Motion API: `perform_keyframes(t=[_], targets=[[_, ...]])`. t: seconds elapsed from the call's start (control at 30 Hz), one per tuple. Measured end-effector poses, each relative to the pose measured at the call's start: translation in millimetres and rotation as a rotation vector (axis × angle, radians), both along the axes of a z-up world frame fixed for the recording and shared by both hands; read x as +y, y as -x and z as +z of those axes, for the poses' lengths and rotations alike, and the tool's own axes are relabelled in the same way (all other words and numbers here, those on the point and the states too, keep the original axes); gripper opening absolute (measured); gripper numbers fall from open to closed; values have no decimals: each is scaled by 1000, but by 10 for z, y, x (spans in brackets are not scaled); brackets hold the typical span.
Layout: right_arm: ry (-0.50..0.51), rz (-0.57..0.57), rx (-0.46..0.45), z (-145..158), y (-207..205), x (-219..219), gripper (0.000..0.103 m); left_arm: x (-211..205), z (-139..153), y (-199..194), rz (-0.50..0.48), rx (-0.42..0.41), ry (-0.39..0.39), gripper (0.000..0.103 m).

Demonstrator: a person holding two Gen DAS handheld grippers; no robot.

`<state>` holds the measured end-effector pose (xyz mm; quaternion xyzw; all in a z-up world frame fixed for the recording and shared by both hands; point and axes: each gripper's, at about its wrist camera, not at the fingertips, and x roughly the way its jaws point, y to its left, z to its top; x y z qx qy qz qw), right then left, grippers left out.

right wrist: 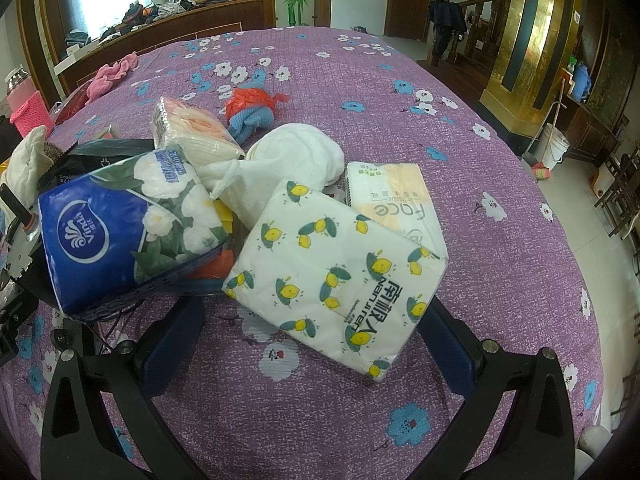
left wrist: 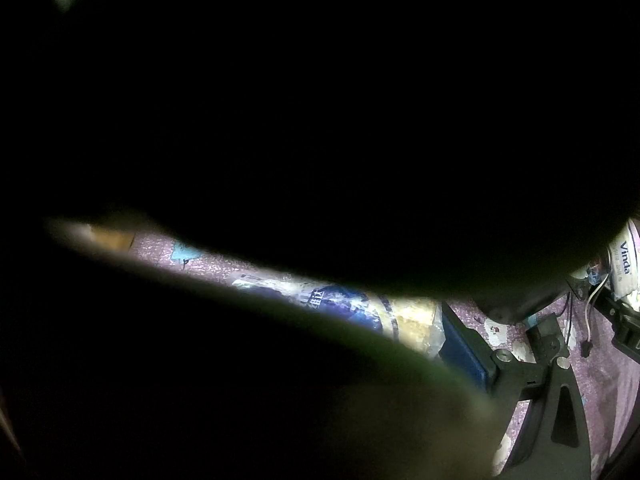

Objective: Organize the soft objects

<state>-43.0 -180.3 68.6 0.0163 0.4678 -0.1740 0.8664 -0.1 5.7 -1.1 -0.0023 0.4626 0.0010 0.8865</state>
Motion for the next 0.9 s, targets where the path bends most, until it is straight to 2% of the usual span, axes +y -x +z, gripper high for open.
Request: perform_keyframes(t=[0.9], targets=[[0,0,0,3,0,2,103,9,6,-4,0,-2,5,102]])
